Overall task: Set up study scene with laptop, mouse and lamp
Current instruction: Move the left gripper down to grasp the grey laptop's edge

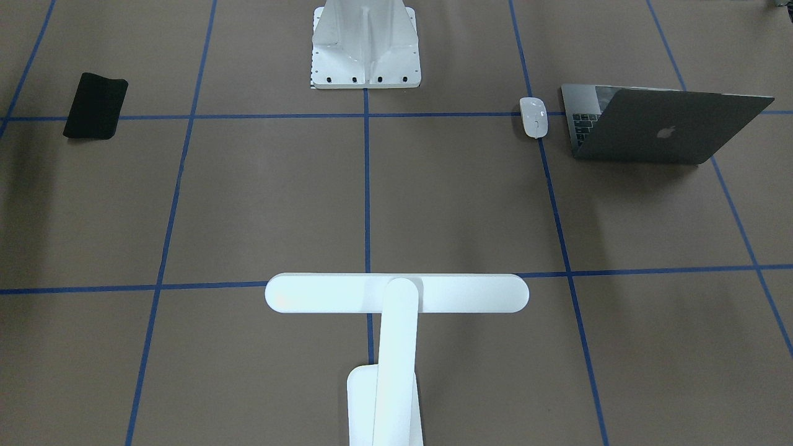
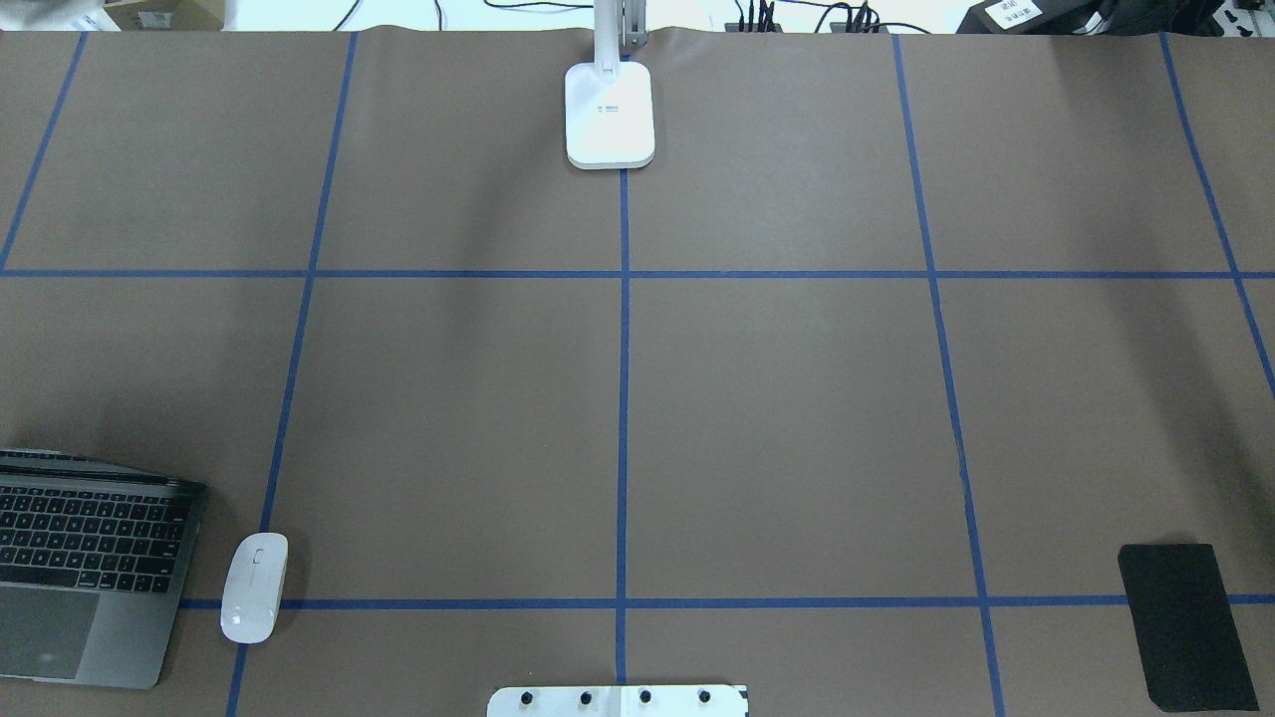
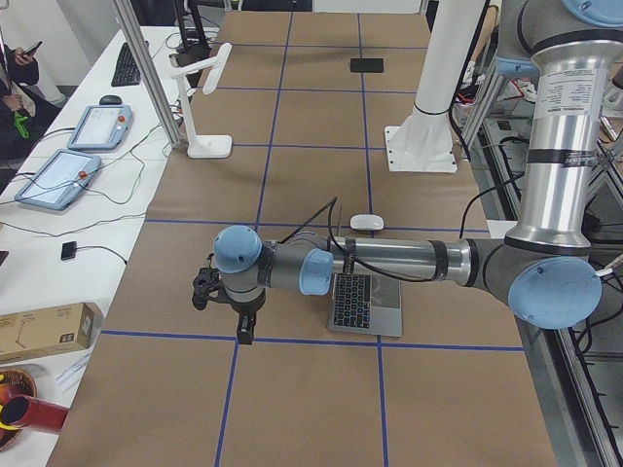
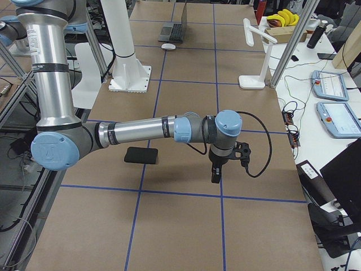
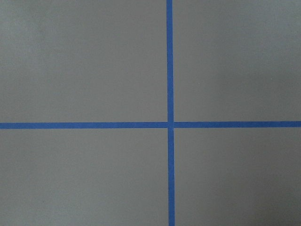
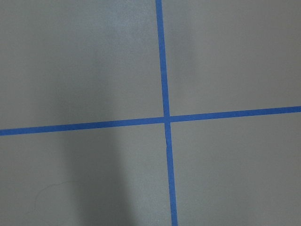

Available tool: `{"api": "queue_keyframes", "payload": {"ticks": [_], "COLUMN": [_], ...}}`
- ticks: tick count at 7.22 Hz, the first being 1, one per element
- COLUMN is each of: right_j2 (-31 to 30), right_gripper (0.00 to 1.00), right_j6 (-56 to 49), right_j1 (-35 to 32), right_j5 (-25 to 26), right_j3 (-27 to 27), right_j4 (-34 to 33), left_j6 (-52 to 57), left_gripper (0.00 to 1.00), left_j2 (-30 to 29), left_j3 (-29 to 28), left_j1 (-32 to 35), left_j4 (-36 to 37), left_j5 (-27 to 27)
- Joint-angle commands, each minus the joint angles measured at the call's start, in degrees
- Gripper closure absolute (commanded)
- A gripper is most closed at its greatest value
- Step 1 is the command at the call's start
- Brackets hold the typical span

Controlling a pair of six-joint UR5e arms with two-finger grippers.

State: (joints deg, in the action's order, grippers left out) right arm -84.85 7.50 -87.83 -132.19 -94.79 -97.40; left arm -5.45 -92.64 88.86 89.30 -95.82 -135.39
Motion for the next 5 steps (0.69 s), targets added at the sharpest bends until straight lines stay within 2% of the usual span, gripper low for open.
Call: {"api": "queue_keyframes", "payload": {"ticks": [1, 2, 3, 4, 5], "right_j2": [0.3, -0.13, -0.49, -0.66, -0.75], "right_gripper": [0.0, 0.0, 0.0, 0.0, 0.0], "right_j6": [0.32, -0.72, -0.04, 3.02, 9.23], "right_j1": [0.54, 0.55, 0.64, 0.64, 1.6], "right_j5": [0.18, 0.01, 0.09, -0.26, -0.26], "right_j3": [0.13, -0.3, -0.22, -0.31, -0.92], "right_j4": [-0.07, 0.1, 0.71, 0.63, 0.81], "left_j6": [0.0, -0.09, -3.74, -12.48, -19.96], "left_gripper": [0.01, 0.01, 0.01, 0.01, 0.01], "left_j2": [0.0, 0.0, 1.39, 5.24, 7.45], "left_j3": [0.0, 0.18, 3.05, 10.3, 14.64], "left_j1": [0.0, 0.09, 0.09, 0.0, -0.17], "left_j4": [0.02, 0.1, 2.11, 4.21, 5.98], "left_j5": [-0.05, -0.05, -0.4, -0.41, -0.41]}}
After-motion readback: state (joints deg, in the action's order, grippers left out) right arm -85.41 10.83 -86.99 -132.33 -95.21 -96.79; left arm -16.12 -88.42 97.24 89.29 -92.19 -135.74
